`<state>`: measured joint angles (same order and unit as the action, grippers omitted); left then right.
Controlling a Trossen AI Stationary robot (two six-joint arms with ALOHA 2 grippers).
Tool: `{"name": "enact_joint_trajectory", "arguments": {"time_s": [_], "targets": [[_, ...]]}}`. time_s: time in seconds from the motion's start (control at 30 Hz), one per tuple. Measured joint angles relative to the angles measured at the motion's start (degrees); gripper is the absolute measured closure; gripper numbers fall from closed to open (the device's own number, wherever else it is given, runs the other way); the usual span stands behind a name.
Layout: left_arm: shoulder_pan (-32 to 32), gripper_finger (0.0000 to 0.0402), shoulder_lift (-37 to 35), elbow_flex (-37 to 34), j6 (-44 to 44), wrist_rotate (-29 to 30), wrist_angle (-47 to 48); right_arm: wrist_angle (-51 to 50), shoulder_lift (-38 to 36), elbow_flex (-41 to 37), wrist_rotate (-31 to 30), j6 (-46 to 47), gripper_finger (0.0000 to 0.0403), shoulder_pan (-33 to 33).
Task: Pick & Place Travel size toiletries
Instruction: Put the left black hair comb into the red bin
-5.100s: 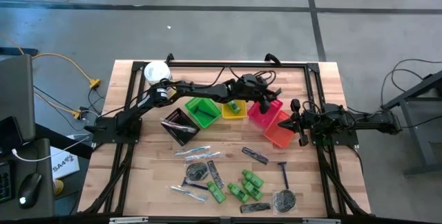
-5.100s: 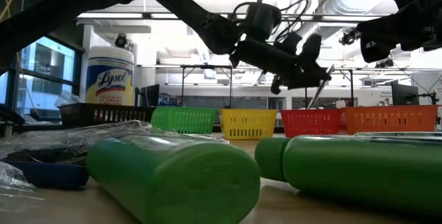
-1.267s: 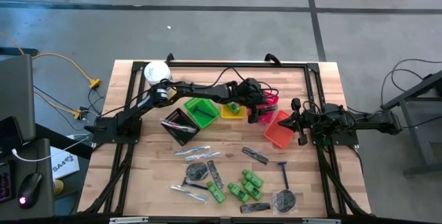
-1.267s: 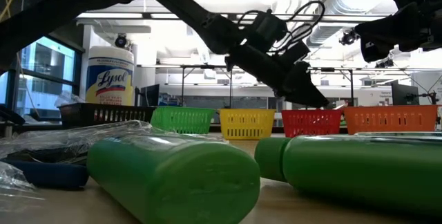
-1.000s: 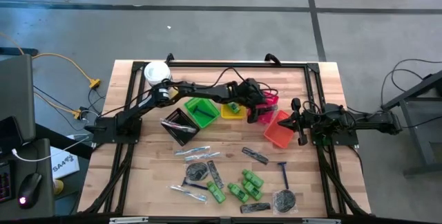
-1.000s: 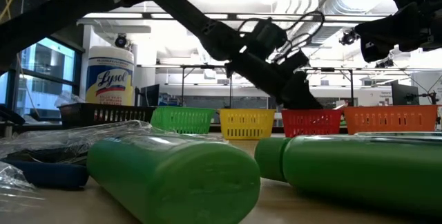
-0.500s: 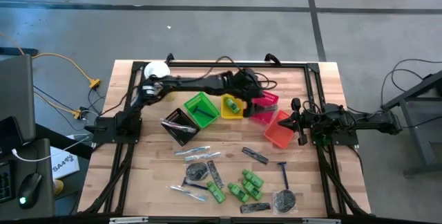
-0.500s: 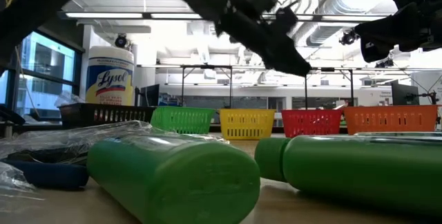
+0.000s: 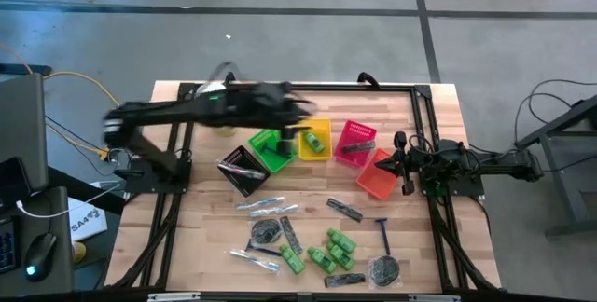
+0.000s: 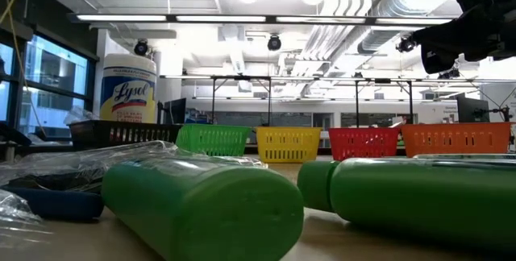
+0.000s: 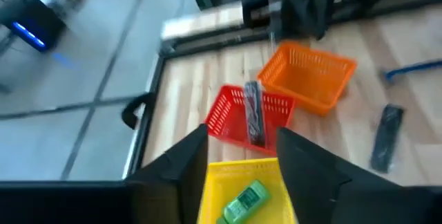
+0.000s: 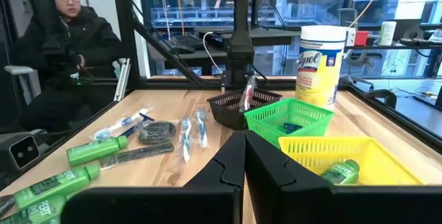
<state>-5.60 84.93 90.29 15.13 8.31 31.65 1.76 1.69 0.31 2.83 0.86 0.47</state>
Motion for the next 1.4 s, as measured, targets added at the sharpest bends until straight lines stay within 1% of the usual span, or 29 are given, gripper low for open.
{"name": "enact_joint_trajectory", "arguments": {"time_s": [0.17, 0.27, 0.3, 0.33, 0.37, 0.47, 0.5, 0.53, 0.6, 0.77, 0.93, 1.03, 1.13, 1.33, 1.4], "targets": [[0.47, 0.033, -17.92, -19.25, -4.51, 1.09, -6.03, 0.0, 0.0, 0.0, 0.01, 0.37, 0.0401, 0.0], [0.38, 0.0383, -30.19, -31.86, -6.2, 1.76, -13.19, 0.02, 0.0, -0.01, 0.02, 0.83, 0.0401, 0.02], [0.38, 0.0392, -34.17, -35.78, -6.39, 1.69, -15.46, 0.02, 0.0, 0.0, 0.02, 0.84, 0.0401, 0.02], [0.36, 0.0394, -38.23, -39.54, -6.19, 1.16, -17.12, 0.03, 0.0, -0.02, 0.02, 0.85, 0.0401, 0.01], [0.34, 0.0394, -41.82, -42.89, -4.89, -0.66, -18.38, 0.04, 0.0, -0.02, 0.02, 0.85, 0.0401, 0.02], [0.36, 0.0399, -51.8, -51.28, -0.59, -10.32, -19.42, 0.06, 0.0, 0.0, 0.04, 1.05, 0.0401, 0.02], [0.36, 0.04, -54.45, -53.6, -0.01, -12.73, -20.39, 0.11, 0.0, 0.0, 0.04, 1.2, 0.0401, 0.02], [0.42, 0.04, -56.9, -55.73, 0.06, -14.04, -21.49, 0.11, 0.0, -0.02, 0.03, 1.56, 0.0401, 0.01], [0.37, 0.0401, -61.19, -58.92, -0.33, -14.16, -22.02, 0.13, 0.0, -0.02, 0.02, 2.37, 0.0401, 0.01], [0.36, 0.0401, -70.18, -64.86, -1.92, -14.22, -22.07, 0.13, 0.0, -0.02, -0.29, 3.91, 0.0401, 0.0], [0.36, 0.0401, -76.86, -70.09, -4.04, -14.07, -22.08, -0.05, 0.1, -0.01, -2.43, 3.89, 0.0401, 0.02], [0.36, 0.0401, -79.66, -73.3, -4.95, -14.0, -22.28, -0.03, 0.13, -0.02, -2.72, 3.85, 0.0401, 0.02], [0.37, 0.0401, -81.88, -76.7, -5.47, -13.96, -24.65, 0.03, 0.13, -0.01, -3.42, 3.91, 0.0401, 0.02], [0.36, 0.0401, -84.62, -81.28, -5.52, -13.81, -26.35, 0.3, 0.55, -0.02, -6.87, 4.12, 0.0401, 0.02], [0.36, 0.0401, -84.57, -81.93, -5.7, -13.8, -26.53, 0.71, 0.97, 0.0, -8.75, 6.8, 0.0401, -0.04]]}}
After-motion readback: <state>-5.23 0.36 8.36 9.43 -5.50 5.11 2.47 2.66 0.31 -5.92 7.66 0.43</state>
